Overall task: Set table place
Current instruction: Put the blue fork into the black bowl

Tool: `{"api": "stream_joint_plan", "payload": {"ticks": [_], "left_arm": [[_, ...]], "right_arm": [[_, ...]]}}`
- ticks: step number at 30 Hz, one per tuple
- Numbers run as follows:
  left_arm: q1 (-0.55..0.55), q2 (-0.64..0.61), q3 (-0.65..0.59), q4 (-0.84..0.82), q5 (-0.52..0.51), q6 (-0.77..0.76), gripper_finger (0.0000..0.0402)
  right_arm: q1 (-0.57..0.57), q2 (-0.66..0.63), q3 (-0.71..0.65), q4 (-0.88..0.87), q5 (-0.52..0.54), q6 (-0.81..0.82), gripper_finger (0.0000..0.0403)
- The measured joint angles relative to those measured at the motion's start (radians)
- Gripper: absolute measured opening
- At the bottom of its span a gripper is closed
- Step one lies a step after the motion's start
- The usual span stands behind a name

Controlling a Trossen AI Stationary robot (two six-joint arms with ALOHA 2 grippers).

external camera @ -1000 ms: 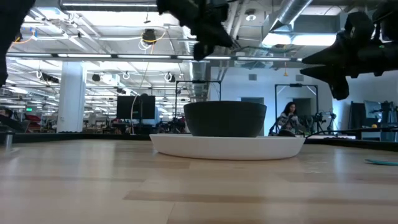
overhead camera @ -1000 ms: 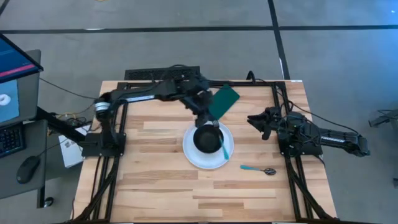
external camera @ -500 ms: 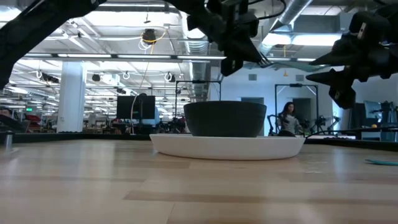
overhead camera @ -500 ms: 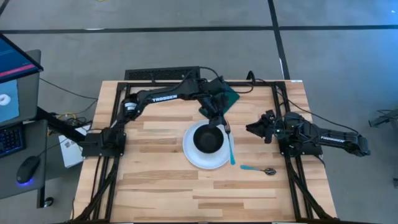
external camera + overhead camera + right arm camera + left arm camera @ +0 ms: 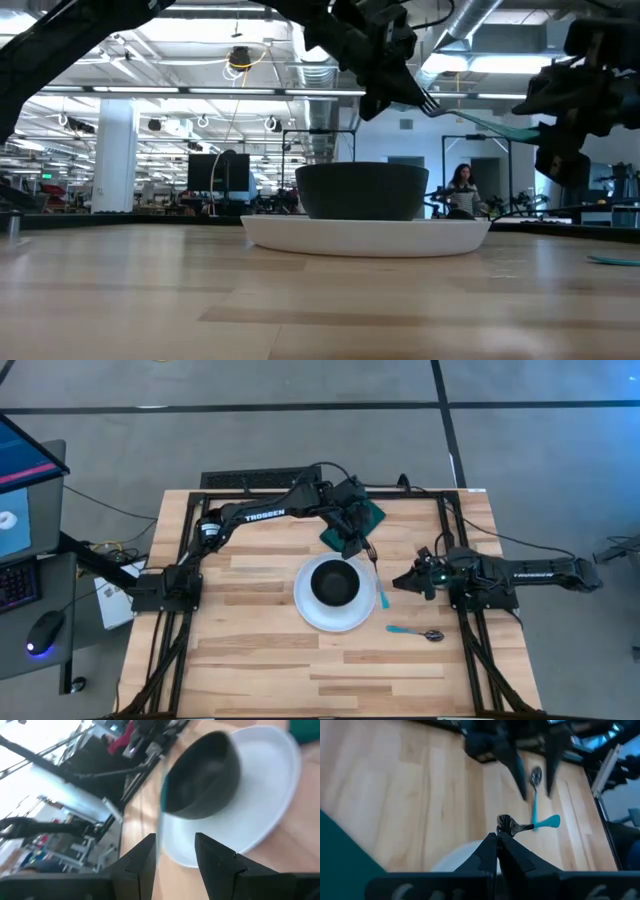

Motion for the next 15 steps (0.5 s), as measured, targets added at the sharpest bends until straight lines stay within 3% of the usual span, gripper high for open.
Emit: {"api": "stream_joint_plan", "payload": {"ticks": [15], "left_arm": [[0.004, 0.000, 0.000, 0.082, -0.049, -0.049, 0.0000]], "right_arm": [[0.164, 0.142, 0.000, 0.079, 0.086, -0.002, 0.0158]]}}
